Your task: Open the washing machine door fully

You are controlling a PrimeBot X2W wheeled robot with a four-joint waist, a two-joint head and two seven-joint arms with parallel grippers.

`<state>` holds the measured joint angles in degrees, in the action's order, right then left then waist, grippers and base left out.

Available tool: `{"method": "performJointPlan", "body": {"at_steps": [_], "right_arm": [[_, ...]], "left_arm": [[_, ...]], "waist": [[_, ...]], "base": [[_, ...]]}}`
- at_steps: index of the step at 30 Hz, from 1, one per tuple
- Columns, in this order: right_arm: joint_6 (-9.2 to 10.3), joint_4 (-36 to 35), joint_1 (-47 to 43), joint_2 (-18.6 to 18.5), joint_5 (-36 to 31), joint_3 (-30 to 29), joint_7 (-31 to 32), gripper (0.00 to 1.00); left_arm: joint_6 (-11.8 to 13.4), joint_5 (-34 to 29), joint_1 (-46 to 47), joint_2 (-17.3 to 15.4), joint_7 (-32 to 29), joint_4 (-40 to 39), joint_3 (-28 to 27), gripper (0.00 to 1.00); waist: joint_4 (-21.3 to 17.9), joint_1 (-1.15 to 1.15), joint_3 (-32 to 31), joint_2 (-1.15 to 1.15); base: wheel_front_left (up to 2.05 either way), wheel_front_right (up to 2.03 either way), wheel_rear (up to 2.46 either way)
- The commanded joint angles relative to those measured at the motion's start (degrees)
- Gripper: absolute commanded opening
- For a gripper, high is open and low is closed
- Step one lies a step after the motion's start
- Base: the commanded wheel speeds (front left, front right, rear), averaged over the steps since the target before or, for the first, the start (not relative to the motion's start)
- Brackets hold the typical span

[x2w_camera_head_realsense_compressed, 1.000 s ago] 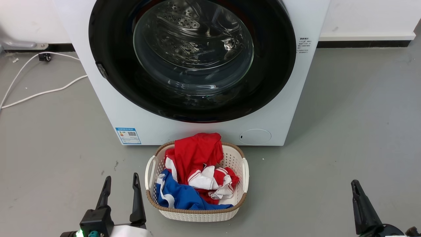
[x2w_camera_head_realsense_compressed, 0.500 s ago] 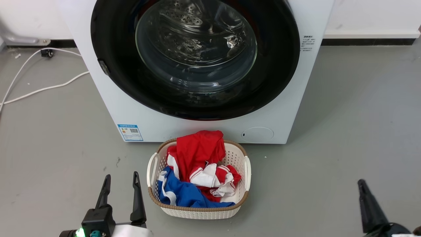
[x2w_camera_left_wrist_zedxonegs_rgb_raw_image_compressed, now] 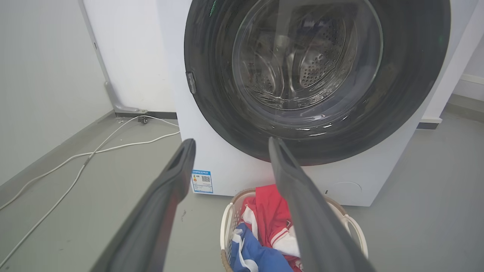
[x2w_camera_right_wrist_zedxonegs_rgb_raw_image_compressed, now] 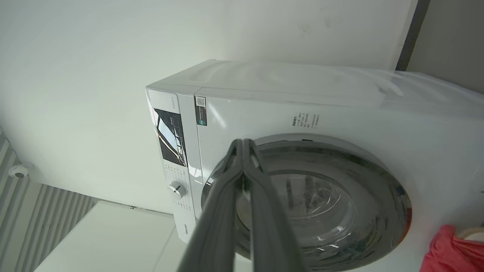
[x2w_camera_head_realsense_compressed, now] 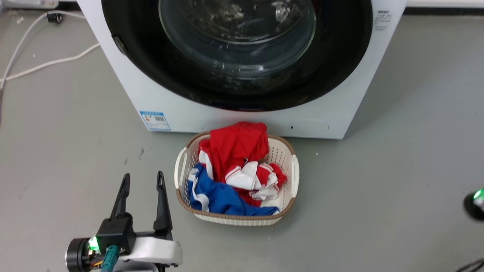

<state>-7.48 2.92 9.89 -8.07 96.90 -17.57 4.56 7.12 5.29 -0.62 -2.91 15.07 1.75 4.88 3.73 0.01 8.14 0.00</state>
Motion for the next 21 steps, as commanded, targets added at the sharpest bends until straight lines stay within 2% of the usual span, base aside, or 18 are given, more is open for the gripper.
{"method": "performJointPlan", "body": {"at_steps": [1,6,11,15,21], "right_arm": [[-0.02,1.2,3.8,-1.5,0.2,-1.1,0.8,0.0],[-0.02,5.2,14.1,-6.1,-0.3,-3.3,3.2,0.0],[-0.02,8.3,21.9,-9.6,-0.9,-2.8,6.1,0.0],[-0.02,12.5,30.3,-13.5,-2.7,-0.2,9.8,0.0],[-0.02,17.5,39.3,-16.7,-4.4,4.1,14.4,0.0]], "left_arm": [[0.3,-0.1,1.4,0.0,0.2,-0.4,0.3,1.0],[0.5,0.0,4.1,0.0,0.2,-1.1,1.3,1.0],[0.7,0.3,6.6,0.0,0.2,-1.8,2.1,1.0],[1.0,0.3,9.4,0.0,0.2,-2.2,3.3,1.0],[1.8,1.1,11.6,0.0,0.2,-2.7,4.7,1.0]], "waist": [[0.8,-0.01,2.8,0.0],[1.8,-0.01,7.5,0.0],[3.0,-0.01,11.4,0.0],[4.5,-0.01,15.5,0.0],[6.3,-0.01,19.7,0.0]], "base": [[0.0,0.0,0.0],[0.0,0.0,0.0],[0.0,0.0,0.0],[0.0,0.0,0.0],[0.0,0.0,0.0]]}}
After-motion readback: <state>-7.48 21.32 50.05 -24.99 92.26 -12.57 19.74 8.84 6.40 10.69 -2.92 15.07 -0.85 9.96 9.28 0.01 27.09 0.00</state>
